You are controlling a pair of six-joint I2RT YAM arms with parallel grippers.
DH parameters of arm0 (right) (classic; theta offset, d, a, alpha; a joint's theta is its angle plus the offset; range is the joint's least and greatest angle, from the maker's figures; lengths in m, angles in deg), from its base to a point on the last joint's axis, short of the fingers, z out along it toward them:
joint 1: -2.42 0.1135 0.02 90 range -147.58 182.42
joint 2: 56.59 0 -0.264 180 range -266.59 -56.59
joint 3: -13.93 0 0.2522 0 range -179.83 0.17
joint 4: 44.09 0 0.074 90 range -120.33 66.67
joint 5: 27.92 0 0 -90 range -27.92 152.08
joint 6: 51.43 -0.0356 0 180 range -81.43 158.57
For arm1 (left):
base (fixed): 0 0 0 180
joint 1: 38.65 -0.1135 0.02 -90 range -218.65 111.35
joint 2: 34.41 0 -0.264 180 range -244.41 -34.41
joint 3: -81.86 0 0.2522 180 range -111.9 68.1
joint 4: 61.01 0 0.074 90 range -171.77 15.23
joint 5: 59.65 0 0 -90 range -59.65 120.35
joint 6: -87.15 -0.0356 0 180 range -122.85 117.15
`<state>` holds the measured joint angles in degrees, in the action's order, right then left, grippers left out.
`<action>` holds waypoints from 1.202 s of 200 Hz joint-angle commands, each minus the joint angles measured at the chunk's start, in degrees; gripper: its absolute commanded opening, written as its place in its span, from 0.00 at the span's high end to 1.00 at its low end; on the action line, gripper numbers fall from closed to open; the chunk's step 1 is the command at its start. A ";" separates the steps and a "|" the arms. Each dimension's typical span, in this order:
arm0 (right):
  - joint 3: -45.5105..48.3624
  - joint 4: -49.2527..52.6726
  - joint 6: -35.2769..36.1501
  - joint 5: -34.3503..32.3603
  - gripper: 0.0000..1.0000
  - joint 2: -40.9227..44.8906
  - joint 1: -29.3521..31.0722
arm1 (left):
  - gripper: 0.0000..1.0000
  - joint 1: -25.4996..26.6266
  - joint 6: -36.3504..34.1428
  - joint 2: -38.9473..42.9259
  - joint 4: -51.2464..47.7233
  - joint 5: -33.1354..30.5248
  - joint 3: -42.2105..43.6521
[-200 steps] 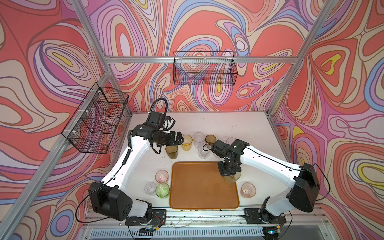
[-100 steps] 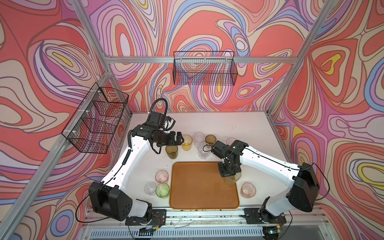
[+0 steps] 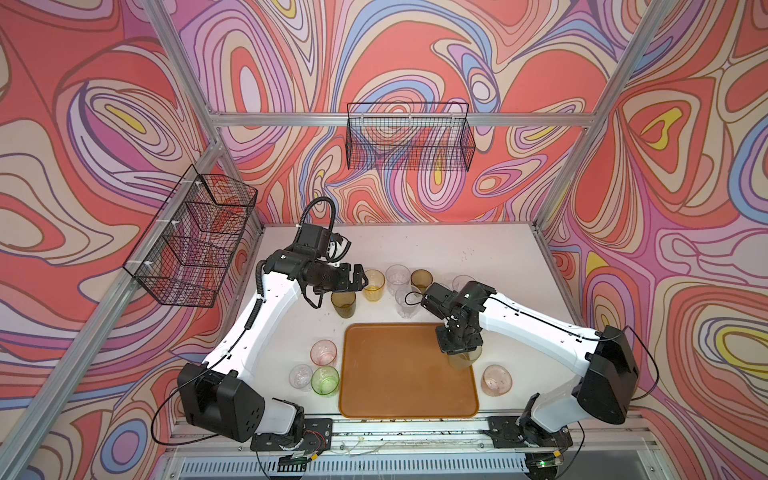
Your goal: Place the glasses into the tray
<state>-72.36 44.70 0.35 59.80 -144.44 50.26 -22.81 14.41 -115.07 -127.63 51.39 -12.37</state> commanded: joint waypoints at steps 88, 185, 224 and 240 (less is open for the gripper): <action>-4.06 11.63 -6.64 -3.16 0.59 9.06 1.41 | 0.03 1.42 0.26 -0.99 0.09 -0.09 -2.10; 6.26 13.84 -13.51 -0.35 0.56 21.83 1.57 | 0.03 1.48 -0.03 -2.04 0.57 0.11 -1.84; 13.60 9.65 -16.66 1.26 0.56 26.27 1.61 | 0.03 1.56 -0.12 -2.20 0.40 0.31 -2.06; 15.92 8.10 -17.49 1.61 0.57 27.50 1.61 | 0.03 1.50 -0.03 -2.30 0.48 0.58 -2.06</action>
<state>-59.12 56.04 -14.30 60.50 -118.72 51.63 -21.50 14.91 -116.69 -127.50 51.52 -13.37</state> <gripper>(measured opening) 0.438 0.973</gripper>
